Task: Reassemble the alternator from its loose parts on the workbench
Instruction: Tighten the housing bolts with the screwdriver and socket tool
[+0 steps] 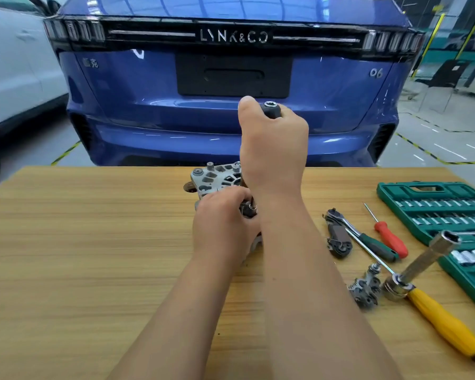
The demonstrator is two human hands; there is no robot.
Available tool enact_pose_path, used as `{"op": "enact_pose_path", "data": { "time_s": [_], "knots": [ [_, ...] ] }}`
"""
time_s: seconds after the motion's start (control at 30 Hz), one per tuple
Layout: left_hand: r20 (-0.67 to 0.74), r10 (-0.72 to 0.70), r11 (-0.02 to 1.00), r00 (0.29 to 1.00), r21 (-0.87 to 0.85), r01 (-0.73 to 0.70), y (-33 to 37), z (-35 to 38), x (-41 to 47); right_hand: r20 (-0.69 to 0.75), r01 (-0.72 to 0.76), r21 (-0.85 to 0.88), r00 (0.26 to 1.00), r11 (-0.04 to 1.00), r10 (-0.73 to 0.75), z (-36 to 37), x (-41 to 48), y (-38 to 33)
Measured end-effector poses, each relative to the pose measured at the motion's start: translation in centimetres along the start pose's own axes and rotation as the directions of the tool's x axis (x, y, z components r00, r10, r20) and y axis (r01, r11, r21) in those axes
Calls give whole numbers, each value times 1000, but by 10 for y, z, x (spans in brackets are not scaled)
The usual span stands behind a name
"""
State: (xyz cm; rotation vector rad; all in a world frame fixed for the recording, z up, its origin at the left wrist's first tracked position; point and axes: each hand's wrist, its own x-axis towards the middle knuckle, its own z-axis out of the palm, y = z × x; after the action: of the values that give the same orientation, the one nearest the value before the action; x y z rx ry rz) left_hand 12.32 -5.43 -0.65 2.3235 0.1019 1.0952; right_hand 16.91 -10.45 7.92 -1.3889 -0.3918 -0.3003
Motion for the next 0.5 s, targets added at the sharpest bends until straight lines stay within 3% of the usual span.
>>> {"op": "enact_pose_path", "data": {
  "time_s": [0.13,0.2,0.23,0.27,0.33,0.43,0.5],
  "knots": [
    [-64,51,998,997,-26,-53,0,3,-2,-52,-31,-7,998,999,31,0,0,-3],
    [-17,58,998,998,-10,-58,-7,5,-1,85,-72,-31,994,997,75,-11,4,0],
    [37,66,998,997,-8,-66,-12,7,-1,221,-74,-27,972,997,79,-19,8,2],
    [97,81,997,992,-19,-80,-17,8,-2,400,-78,9,914,997,68,-28,16,3],
    [168,112,994,979,-28,-109,-22,5,0,696,-154,113,717,982,32,-42,36,0],
    [213,109,994,971,-30,-105,-24,4,4,897,-313,162,443,936,-7,-35,55,-6],
    [220,94,995,971,-47,-86,-25,5,3,935,-439,188,355,879,-23,-29,52,-6]
  ]
}}
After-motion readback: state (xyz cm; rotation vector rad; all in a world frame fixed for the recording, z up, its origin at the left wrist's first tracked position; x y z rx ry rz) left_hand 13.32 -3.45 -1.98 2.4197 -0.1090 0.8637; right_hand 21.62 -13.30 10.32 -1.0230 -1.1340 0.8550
